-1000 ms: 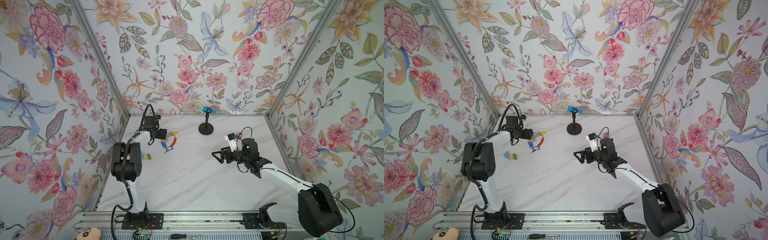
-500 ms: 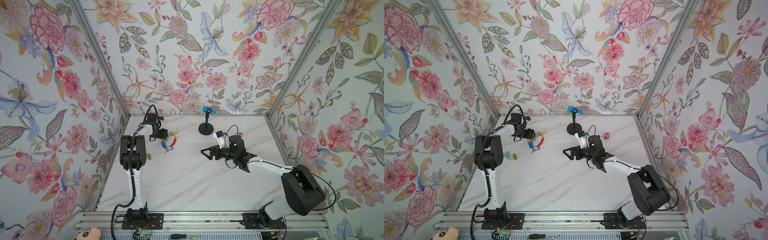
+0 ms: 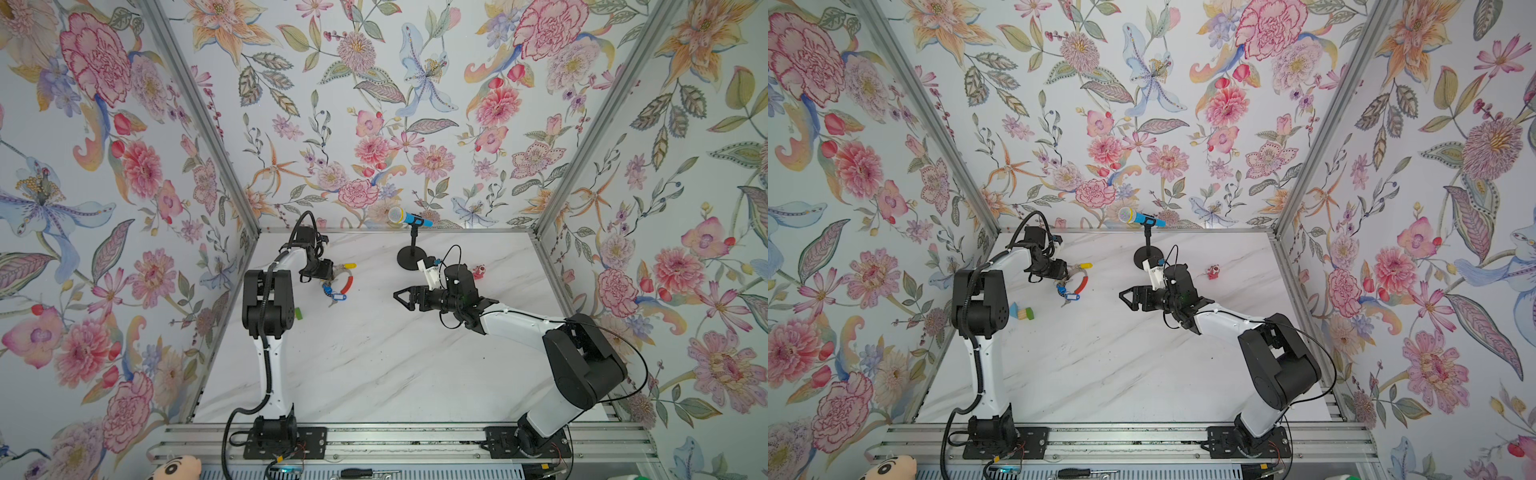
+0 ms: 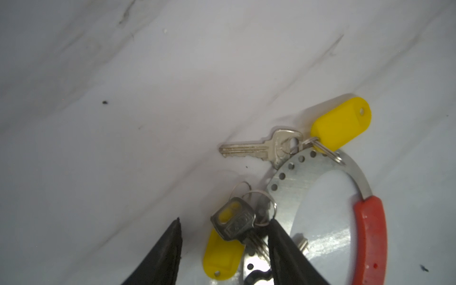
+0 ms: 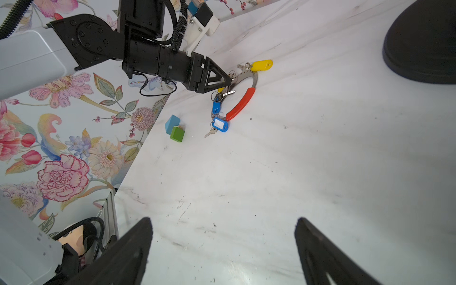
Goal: Remove the keys from the keyring
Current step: 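Lower the left gripper over the keys while the right gripper approaches the red grip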
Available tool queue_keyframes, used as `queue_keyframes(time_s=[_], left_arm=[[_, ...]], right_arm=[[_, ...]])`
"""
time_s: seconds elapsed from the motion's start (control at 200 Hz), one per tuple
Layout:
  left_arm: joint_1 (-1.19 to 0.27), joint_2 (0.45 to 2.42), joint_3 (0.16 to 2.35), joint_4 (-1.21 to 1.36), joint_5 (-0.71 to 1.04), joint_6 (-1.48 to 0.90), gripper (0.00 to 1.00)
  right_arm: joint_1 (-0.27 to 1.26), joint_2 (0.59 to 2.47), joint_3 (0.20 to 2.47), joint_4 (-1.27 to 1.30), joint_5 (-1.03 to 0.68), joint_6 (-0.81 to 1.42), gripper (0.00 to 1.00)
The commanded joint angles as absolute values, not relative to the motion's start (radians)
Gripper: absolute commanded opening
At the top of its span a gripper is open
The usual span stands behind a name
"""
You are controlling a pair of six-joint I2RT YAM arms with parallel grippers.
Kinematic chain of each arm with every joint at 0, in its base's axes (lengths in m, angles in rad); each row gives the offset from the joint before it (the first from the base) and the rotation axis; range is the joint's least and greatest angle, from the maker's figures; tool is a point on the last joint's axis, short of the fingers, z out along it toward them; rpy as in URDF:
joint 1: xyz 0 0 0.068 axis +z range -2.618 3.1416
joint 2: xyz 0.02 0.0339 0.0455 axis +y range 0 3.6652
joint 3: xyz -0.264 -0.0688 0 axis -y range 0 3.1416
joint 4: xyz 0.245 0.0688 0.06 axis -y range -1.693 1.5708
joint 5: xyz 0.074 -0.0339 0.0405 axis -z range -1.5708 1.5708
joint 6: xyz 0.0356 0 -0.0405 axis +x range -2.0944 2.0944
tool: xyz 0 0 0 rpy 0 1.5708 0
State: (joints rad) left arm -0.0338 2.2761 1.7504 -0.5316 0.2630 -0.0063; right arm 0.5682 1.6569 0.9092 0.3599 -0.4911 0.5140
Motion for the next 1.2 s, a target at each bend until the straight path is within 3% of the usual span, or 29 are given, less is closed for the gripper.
queue_keyframes(time_s=[0.0,0.415,0.826,1.196], left_arm=[[-0.07,2.306,1.738,-0.603,0.226,0.015,0.57],[-0.153,2.287,1.67,-0.643,0.131,0.052,0.54],[-0.293,2.147,1.482,-0.61,0.048,0.02,0.51],[-0.435,2.027,1.304,-0.533,0.194,-0.143,0.51]], right_arm=[[0.575,1.679,0.937,0.353,-0.469,0.52,0.92],[0.571,1.685,0.921,0.342,-0.456,0.511,0.91],[0.559,1.728,0.939,0.267,-0.388,0.585,0.87],[0.588,1.756,0.95,0.165,-0.305,0.781,0.8]])
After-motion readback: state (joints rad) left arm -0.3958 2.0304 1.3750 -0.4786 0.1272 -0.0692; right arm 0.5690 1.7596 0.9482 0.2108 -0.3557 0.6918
